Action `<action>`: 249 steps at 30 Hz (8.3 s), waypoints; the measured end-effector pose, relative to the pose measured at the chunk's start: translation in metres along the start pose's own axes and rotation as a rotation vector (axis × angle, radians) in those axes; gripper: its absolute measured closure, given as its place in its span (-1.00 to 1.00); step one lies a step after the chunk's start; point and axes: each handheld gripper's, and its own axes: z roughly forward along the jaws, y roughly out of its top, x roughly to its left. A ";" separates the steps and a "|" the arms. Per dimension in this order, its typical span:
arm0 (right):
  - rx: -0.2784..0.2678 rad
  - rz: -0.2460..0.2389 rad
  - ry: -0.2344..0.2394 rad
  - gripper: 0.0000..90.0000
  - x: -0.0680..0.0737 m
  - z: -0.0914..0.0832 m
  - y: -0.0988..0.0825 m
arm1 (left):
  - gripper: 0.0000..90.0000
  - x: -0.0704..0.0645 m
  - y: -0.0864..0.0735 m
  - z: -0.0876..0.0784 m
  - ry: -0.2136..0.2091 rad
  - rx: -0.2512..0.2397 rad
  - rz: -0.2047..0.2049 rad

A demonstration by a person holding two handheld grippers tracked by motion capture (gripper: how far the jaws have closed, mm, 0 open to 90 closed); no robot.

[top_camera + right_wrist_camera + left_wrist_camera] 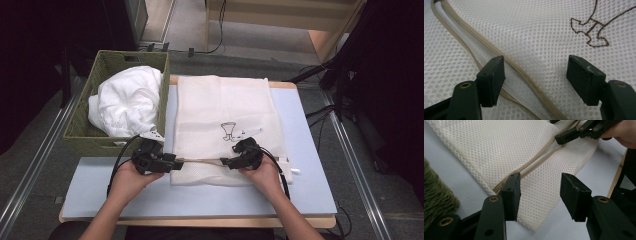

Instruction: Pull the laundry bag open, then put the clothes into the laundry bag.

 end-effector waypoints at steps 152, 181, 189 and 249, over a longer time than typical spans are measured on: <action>-0.172 0.094 0.064 0.95 -0.013 -0.046 0.053 | -0.19 0.101 0.078 -0.122 0.181 -0.010 -0.053; -0.174 0.101 0.069 0.95 -0.013 -0.045 0.053 | -0.79 0.174 0.099 -0.103 0.317 -0.053 -0.174; -0.173 0.097 0.069 0.95 -0.013 -0.045 0.053 | -0.95 0.184 0.102 -0.070 0.311 0.002 -0.195; -0.156 0.099 0.070 0.95 -0.012 -0.038 0.055 | -0.01 0.217 0.097 -0.042 0.181 0.015 -0.244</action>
